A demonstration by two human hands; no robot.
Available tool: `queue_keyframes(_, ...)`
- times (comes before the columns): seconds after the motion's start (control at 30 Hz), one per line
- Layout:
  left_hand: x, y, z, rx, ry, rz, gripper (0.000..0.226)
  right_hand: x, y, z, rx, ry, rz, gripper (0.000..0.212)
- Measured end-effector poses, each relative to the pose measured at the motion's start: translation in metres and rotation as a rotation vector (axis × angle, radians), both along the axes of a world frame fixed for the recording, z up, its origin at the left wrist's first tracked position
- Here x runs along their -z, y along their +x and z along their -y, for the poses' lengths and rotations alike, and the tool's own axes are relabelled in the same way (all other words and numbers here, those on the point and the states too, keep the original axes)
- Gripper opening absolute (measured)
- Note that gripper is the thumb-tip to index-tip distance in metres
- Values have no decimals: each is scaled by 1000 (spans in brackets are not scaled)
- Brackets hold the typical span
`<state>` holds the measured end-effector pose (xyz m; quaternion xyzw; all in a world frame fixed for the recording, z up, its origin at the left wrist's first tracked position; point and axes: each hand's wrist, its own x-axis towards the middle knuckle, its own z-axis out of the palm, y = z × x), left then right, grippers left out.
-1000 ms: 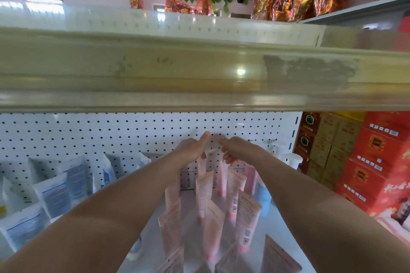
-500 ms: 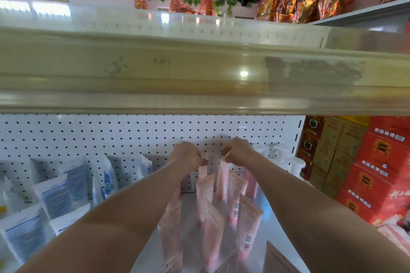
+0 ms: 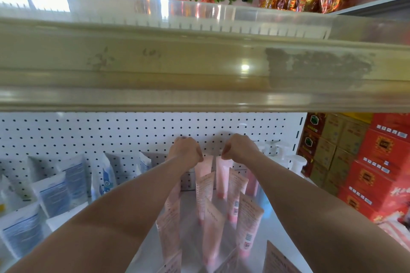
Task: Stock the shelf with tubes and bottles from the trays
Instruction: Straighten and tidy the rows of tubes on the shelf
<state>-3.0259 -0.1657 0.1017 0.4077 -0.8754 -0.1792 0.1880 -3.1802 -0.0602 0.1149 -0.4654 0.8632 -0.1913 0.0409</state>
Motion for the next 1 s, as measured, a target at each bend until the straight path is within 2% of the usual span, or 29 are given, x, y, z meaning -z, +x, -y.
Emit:
queue_keyframes(0.3, -6, 1, -3, 17, -6, 22, 24, 2, 1, 4, 5, 13, -36, 10)
queue_keyframes(0.43, -6, 1, -4, 26, -25, 39, 11, 1, -1, 3, -7, 27, -30, 9)
queue_keyframes(0.6, -6, 0, -3, 32, -48, 58, 5, 1, -1, 1, -22, 27, -27, 8)
queue_keyframes(0.83, -11, 3, -6, 59, -32, 70, 19, -7, 2, -7, -10, -44, 7, 16)
queue_keyframes(1.0, -28, 16, -18, 125, 9, -72, 17, -22, 9, -22, -67, -140, 42, 22)
